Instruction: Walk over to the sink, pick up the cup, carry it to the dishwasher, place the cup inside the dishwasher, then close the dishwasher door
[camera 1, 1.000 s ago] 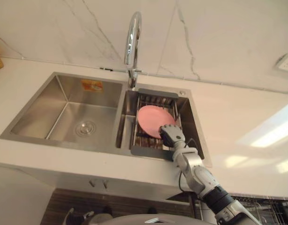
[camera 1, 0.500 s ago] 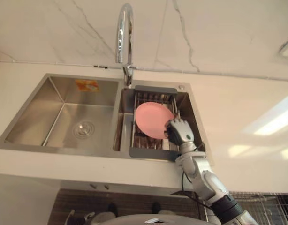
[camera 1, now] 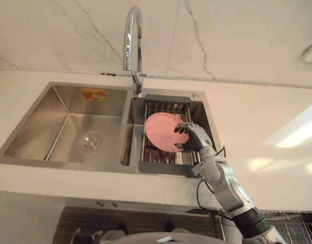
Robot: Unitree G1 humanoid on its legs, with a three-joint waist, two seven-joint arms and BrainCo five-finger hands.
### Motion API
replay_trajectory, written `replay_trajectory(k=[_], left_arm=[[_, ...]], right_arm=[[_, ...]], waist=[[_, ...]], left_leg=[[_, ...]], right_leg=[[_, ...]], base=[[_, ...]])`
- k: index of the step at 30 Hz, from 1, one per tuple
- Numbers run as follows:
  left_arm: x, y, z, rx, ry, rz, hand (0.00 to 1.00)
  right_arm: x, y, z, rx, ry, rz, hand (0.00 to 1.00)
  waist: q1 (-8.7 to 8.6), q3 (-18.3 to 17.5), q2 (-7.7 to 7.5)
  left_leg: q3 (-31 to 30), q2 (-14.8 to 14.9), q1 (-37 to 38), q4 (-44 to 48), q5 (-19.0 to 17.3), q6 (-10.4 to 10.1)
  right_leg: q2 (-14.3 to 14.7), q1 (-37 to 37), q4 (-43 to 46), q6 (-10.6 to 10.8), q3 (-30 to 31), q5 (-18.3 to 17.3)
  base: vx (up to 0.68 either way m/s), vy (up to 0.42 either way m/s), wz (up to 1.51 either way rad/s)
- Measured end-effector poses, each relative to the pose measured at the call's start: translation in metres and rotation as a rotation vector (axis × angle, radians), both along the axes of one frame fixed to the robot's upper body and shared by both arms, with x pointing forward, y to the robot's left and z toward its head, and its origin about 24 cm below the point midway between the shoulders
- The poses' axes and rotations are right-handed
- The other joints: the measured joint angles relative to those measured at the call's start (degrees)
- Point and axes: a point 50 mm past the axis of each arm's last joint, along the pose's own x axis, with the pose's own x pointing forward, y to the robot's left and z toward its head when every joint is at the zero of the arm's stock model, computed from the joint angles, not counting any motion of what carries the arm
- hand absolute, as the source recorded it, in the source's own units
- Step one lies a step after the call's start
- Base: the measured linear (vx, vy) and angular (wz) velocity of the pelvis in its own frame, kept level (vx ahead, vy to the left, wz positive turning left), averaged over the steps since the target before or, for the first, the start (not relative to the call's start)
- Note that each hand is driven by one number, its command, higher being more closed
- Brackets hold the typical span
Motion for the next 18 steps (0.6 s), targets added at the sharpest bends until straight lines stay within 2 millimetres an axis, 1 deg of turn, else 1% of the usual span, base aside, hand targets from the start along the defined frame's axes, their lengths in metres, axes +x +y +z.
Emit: replay_trajectory(k=[2,4,7,11,14,18], left_arm=[[0.001,0.0,0.0,0.002,0.001,-0.006,0.0],[0.0,0.0,0.0,0.005,0.004,-0.004,0.0],[-0.001,0.0,-0.001,0.007,0.01,-0.003,0.0],[0.0,0.001,-0.001,0.009,0.011,-0.001,0.0],[0.0,0.001,-0.001,0.01,0.012,-0.001,0.0],[0.003,0.001,0.0,0.018,0.009,0.001,0.0]], right_arm=[[-0.003,0.01,-0.006,-0.008,0.045,0.044,0.0],[-0.004,0.015,-0.009,-0.011,0.069,0.063,0.0],[-0.003,0.019,-0.01,-0.013,0.1,0.058,0.0],[0.002,0.027,-0.007,-0.052,0.116,0.076,0.0],[0.005,0.031,-0.004,-0.125,0.11,0.066,0.0],[0.01,0.035,0.0,-0.164,0.108,0.029,0.0]], waist=[[0.12,-0.2,-0.27],[0.24,-0.2,-0.31],[0.65,-0.2,-0.33],[0.76,-0.3,-0.44],[1.01,-0.4,-0.51],[1.17,-0.4,-0.54]], left_leg=[[-0.1,0.2,-0.1,0.0,-0.1,-0.2],[-0.1,0.2,-0.1,-0.2,-0.1,-0.3],[-0.2,0.2,-0.3,-0.3,-0.1,-0.3],[-0.4,0.2,-1.1,0.0,0.2,0.1],[-0.4,0.2,-1.1,0.0,0.2,0.0],[-0.4,0.0,-1.1,0.0,0.1,0.0]], right_leg=[[0.0,-0.1,0.3,0.0,-0.1,-0.2],[0.0,-0.1,0.3,-0.3,-0.1,-0.5],[0.0,-0.3,0.2,-0.1,-0.1,-0.7],[0.0,-1.0,0.1,0.0,-0.2,0.0],[0.1,-0.9,0.0,0.0,-0.2,0.2],[0.1,-0.9,0.0,0.0,-0.3,0.1]], base=[[-0.04,-0.018,0.04],[-0.03,-0.01,0.02],[-0.01,-0.002,0.0],[0.01,-0.002,0.0],[0.01,-0.003,0.0],[0.0,0.0,0.0]])
